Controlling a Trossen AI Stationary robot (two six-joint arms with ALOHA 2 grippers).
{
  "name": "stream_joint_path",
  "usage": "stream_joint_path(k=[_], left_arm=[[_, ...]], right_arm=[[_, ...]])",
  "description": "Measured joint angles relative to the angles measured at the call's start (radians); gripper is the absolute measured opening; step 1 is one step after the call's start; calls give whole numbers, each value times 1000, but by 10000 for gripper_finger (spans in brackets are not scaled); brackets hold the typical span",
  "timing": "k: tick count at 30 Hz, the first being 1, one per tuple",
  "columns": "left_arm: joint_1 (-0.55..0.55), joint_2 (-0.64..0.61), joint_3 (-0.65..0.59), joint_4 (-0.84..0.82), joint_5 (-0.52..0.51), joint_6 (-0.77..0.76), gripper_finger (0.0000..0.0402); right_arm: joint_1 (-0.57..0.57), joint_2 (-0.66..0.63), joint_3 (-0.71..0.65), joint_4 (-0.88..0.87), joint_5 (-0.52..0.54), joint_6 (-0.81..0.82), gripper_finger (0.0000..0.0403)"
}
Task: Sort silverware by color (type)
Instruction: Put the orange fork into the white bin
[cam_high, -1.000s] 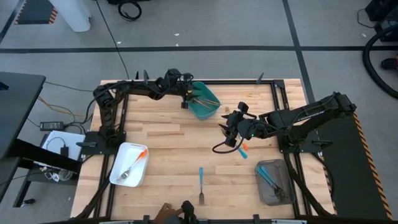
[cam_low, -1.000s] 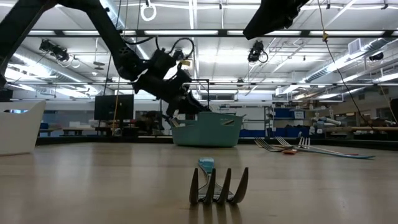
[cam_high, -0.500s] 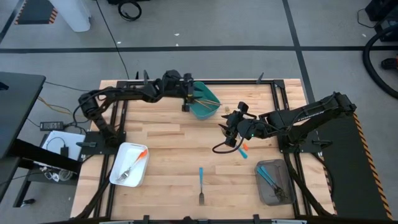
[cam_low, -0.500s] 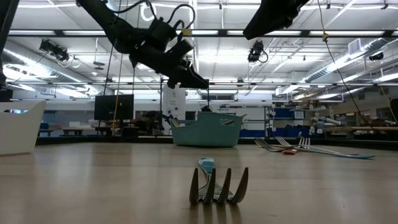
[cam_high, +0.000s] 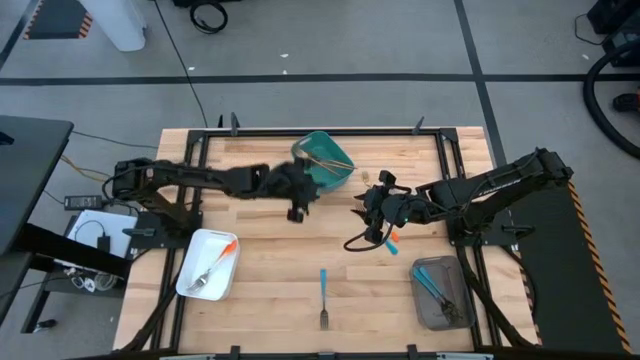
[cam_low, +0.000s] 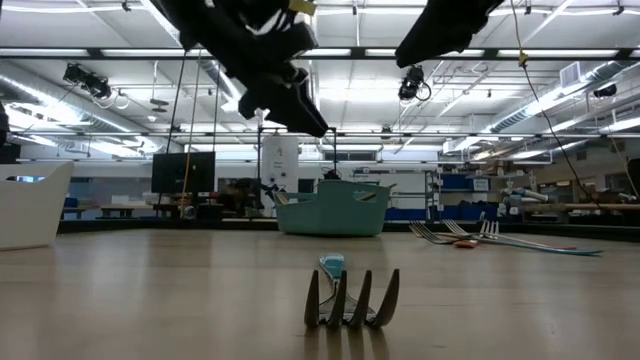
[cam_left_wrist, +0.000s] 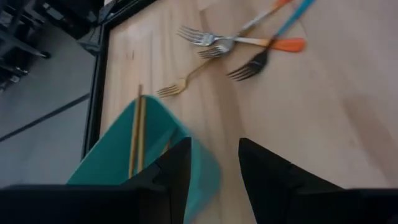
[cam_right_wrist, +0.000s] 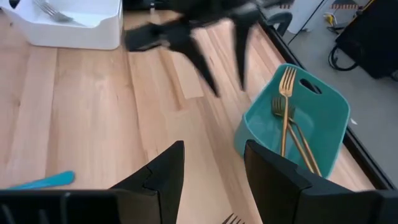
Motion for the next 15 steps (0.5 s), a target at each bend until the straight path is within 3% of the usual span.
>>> stream_joint_path(k=[6,10,15], left_arm=[[-156,-15,1,-91,-178,-70,142],[-229,-14,-2,-111,-184,-159,142],[-290,-13,-78,13,-164,-176,142]], right_arm=[[0,0,-26,2,0,30,173],[0,0,-41,5,1,47,173],[-8,20,-44,15,31,78,173]])
